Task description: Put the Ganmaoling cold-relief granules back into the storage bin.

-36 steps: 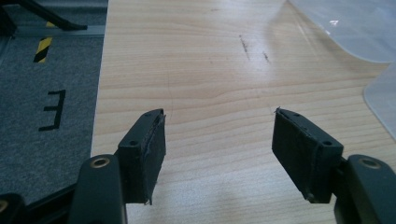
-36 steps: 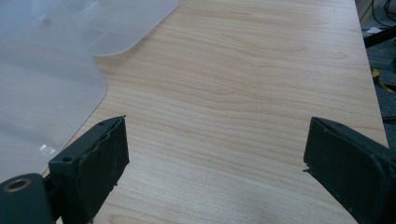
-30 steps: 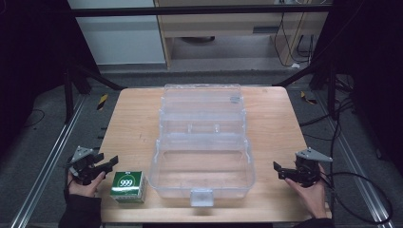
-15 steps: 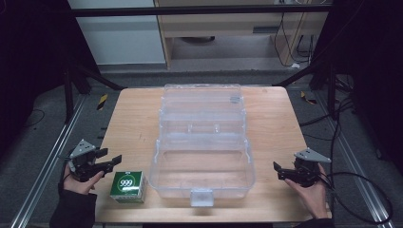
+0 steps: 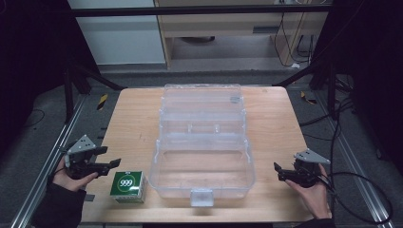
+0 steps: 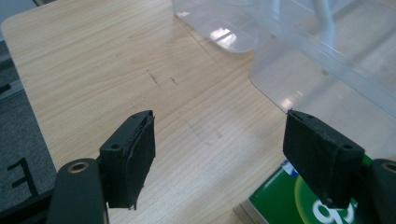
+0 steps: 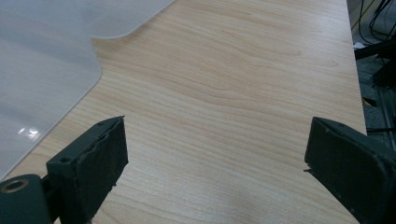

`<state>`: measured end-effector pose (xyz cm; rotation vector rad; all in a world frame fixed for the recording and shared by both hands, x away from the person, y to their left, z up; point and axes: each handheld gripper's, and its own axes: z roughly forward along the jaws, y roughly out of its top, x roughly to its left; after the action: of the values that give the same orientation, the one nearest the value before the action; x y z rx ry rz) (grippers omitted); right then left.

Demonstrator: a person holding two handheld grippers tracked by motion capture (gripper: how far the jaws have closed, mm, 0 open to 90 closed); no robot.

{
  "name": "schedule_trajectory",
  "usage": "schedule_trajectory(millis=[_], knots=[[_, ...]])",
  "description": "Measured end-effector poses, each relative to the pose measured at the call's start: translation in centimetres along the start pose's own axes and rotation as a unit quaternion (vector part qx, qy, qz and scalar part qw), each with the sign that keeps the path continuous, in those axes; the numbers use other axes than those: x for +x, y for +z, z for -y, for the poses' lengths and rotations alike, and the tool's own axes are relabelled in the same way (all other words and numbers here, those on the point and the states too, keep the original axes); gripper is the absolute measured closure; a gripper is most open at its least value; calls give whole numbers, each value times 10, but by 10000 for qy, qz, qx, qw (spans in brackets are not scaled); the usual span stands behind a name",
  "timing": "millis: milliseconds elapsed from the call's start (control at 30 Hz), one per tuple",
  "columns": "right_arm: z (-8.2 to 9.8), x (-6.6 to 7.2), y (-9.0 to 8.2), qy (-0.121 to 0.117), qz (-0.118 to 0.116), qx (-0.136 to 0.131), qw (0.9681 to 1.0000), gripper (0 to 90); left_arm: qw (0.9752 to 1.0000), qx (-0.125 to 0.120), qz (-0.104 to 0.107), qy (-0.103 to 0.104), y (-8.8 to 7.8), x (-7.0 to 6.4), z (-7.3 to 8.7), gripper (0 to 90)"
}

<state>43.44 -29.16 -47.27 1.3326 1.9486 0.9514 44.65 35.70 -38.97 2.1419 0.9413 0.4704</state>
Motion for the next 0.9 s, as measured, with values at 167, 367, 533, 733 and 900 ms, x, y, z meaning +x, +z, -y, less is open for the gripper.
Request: schedule_trajectory(millis=[167,367,533,733,900], knots=[[1,1,2,-47,-21,68,10000,61,9990,166,261,330,-5,-3,-5,219],[1,3,1,-113,-17,98,9999,59,9947,413,542,769,-6,-9,-9,196],[2,3,2,-165,-29,118,9998,55,9883,623,783,1151,-6,-15,-13,177],[2,3,2,-207,-26,151,9997,51,9803,842,917,1535,-5,-22,-15,140],[3,4,2,-215,-57,162,9996,50,9729,1037,1053,1780,-4,-26,-15,108]])
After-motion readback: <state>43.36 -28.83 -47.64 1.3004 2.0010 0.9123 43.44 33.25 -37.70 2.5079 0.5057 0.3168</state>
